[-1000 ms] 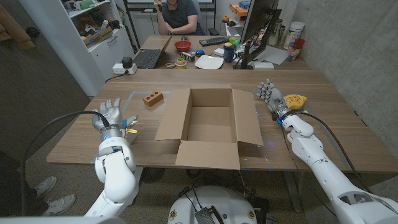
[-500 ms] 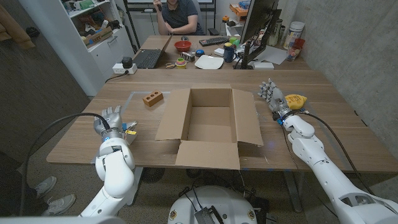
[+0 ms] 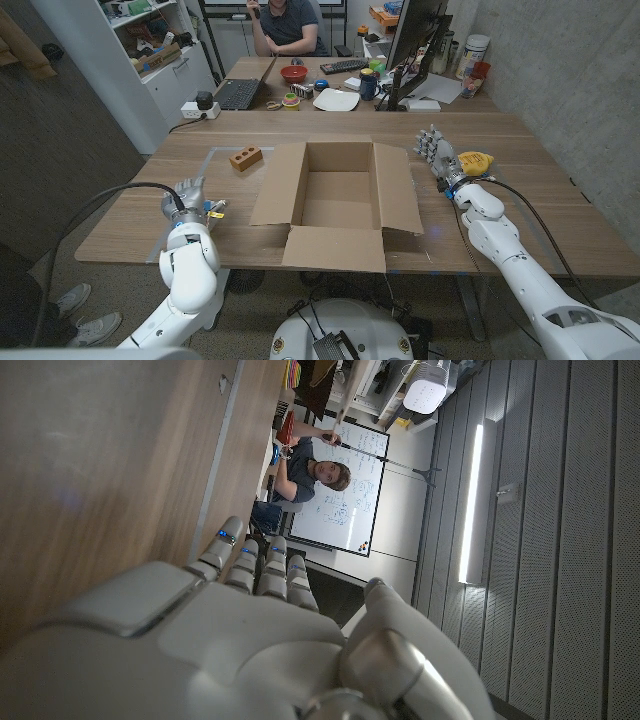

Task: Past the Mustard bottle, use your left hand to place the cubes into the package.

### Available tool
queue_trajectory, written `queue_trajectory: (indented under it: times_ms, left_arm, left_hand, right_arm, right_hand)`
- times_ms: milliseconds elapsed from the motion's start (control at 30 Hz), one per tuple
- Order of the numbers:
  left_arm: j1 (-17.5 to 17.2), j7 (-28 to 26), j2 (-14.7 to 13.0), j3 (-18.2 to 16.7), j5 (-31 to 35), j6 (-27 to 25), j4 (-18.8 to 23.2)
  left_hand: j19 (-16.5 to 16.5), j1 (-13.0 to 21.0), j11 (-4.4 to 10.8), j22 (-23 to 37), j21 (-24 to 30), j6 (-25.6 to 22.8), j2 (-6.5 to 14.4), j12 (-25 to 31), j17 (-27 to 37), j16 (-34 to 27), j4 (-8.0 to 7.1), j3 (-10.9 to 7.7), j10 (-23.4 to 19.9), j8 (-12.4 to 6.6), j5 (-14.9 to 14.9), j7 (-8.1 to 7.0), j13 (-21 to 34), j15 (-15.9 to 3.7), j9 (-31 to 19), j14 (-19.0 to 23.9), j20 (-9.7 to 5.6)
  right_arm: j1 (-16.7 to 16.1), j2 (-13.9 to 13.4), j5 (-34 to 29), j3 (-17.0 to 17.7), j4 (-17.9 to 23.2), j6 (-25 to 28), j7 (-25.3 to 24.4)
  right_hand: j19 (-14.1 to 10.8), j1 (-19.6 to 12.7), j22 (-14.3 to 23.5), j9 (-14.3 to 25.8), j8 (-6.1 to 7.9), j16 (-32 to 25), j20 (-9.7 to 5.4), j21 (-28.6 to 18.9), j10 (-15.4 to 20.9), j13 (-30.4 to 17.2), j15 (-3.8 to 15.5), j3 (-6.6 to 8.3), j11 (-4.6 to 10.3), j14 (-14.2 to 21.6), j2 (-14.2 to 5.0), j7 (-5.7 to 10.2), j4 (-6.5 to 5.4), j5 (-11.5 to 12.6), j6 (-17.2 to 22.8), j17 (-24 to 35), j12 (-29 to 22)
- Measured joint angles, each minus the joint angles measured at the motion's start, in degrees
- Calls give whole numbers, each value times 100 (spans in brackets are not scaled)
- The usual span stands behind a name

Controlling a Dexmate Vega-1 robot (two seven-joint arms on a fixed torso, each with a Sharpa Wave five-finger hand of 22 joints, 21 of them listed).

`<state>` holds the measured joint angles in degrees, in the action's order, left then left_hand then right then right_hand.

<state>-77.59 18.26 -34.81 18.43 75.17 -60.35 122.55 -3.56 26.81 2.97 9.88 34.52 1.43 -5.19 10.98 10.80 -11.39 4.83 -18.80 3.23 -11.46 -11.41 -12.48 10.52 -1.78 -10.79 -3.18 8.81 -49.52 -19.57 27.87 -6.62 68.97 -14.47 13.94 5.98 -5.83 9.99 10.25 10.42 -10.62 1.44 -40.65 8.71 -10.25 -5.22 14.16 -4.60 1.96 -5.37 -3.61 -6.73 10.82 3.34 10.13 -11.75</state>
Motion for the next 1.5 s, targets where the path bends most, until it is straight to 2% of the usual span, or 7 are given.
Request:
queue_trajectory:
  times_ms: [500, 800, 1000, 1133, 1300, 1400, 1500]
  left_arm:
    - [294, 423, -534, 778, 26, -613, 239]
    - [306, 711, -623, 988, 164, -914, 349]
    - [302, 789, -640, 1036, 76, -1113, 356]
    - [334, 788, -688, 1073, -39, -1155, 334]
    - [426, 677, -797, 1177, -358, -1287, 308]
    - [487, 589, -873, 1245, -463, -1344, 292]
    - [530, 424, -897, 1282, -606, -1431, 272]
  left_hand:
    - [-276, 46, 42, 0, -43, 129, -46, 0, -1, 0, 40, 41, 145, 25, -22, 18, 0, 66, 0, 25, 276]
    - [-511, 121, 51, 12, -47, 198, -30, 0, -1, 0, 63, 64, 214, 24, -24, 7, 0, 202, 0, 148, 292]
    - [-786, 165, 62, 14, -16, 197, 15, 0, -3, -70, 63, 64, 140, 23, -24, 9, 0, 205, -29, 314, 293]
    - [-1125, 342, 39, 14, 47, 196, 81, 27, 6, -69, 82, 44, 76, 23, -23, 9, -1, 183, -29, 446, 274]
    - [-1902, 790, 32, -1, 153, 196, 249, 27, 13, -67, 235, -109, 19, -1, -23, 9, -1, 108, -29, 644, 147]
    - [-2387, 1232, 57, -2, 196, 125, 442, 50, 20, -91, 367, -248, -164, -45, -23, 52, -1, 15, -28, 951, -149]
    - [-2997, 1722, 46, -2, 275, -69, 678, 133, 49, -247, 395, -446, -519, -121, 0, 229, 4, -35, -28, 1574, -567]
  right_arm:
    - [80, 76, 24, 46, -218, -167, 50]
    - [107, 126, 65, 124, -327, -270, 55]
    - [89, 157, 68, 194, -339, -346, -34]
    - [72, 159, 62, 208, -315, -381, -85]
    - [41, 159, 48, 214, -244, -393, -133]
    - [34, 157, 39, 213, -226, -393, -155]
    - [28, 154, 33, 204, -212, -393, -171]
  right_hand:
    - [-1, 22, 0, 0, 0, 0, 1, 40, 0, 0, -41, -24, 0, 42, 23, 1, -24, 0, 1, 1, 0]
    - [-41, 46, 0, 0, 0, -20, 41, 52, 2, 0, -70, -48, -2, 74, 46, 1, -48, 23, 1, 1, 0]
    - [-43, 66, 0, 0, 0, -39, 43, 62, 25, 0, -82, -71, -25, 124, 66, 33, -71, 23, -30, 1, 0]
    - [-72, 75, 0, 0, 0, -45, 72, 62, 31, 0, -82, -71, -30, 124, 75, 33, -71, 23, -30, 1, 0]
    - [-72, 75, 0, 0, 0, -45, 72, 62, 30, 0, -51, -87, -30, 155, 75, 33, -87, 23, -30, 1, 0]
    - [-72, 77, 0, 0, 0, -45, 72, 85, 30, 0, -61, -87, -30, 164, 78, 33, -87, 23, -30, 1, 0]
    - [-72, 98, 0, 0, 0, -45, 72, 85, 30, 0, -61, -89, -30, 164, 98, 33, -86, 23, -30, 1, 0]
